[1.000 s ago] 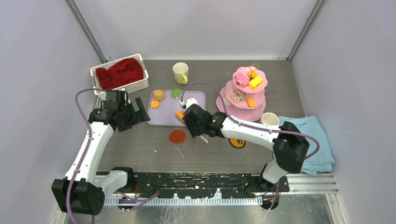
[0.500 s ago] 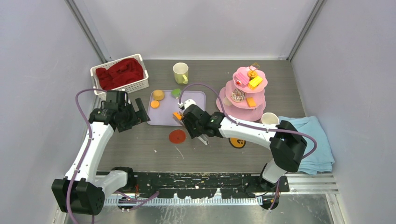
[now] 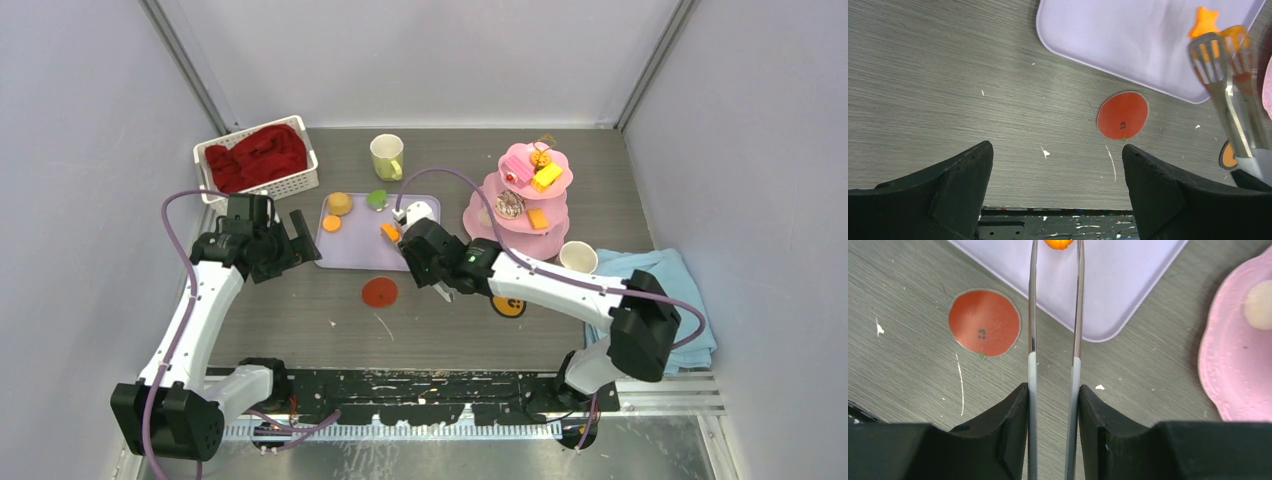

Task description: Serve the afternoon tea

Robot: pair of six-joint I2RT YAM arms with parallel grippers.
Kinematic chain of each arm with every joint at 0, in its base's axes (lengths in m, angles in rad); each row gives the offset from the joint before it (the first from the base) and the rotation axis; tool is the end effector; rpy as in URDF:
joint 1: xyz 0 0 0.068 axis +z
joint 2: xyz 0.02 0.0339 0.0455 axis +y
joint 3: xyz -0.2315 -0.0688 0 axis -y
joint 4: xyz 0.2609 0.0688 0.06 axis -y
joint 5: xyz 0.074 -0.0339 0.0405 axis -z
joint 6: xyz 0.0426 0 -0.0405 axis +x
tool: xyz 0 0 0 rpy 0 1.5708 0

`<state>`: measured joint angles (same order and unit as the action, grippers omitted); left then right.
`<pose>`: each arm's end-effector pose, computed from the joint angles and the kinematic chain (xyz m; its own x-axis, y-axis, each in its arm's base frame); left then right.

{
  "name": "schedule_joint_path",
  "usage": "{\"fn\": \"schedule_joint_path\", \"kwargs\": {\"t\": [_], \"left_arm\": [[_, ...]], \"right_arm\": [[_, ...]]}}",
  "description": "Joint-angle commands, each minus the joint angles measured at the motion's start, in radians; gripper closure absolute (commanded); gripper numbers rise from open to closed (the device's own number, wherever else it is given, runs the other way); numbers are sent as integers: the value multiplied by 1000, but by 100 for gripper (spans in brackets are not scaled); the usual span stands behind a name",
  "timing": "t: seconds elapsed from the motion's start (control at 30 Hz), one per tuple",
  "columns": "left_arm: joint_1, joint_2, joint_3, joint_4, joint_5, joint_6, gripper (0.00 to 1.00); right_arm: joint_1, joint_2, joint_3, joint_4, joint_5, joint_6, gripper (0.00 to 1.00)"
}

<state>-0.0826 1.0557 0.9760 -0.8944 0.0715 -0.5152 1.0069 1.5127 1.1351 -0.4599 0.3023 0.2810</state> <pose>0.2352 -0.0225 0.2576 -0.7776 -0.4288 -0.4599 -0.2998 0.8958 -0.3283 0.1967 0.2873 0.2190 -0.5758 -0.4151 -0.7044 -0.5628 0.8262 -0.0269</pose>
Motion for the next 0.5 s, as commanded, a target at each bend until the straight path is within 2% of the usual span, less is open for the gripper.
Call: {"fn": "schedule_joint_path", "kwargs": {"t": [0.0, 0.33, 0.47], "left_arm": [[7, -19, 0, 26, -2, 11, 0], [7, -22, -5, 31, 6, 13, 0], [7, -27, -3, 29, 4, 12, 0]], "right_arm": [[5, -127, -4, 0, 131, 12, 82], [-40, -339, -153, -109, 242, 82, 82], [-109, -435, -208, -163, 231, 124, 82]]}}
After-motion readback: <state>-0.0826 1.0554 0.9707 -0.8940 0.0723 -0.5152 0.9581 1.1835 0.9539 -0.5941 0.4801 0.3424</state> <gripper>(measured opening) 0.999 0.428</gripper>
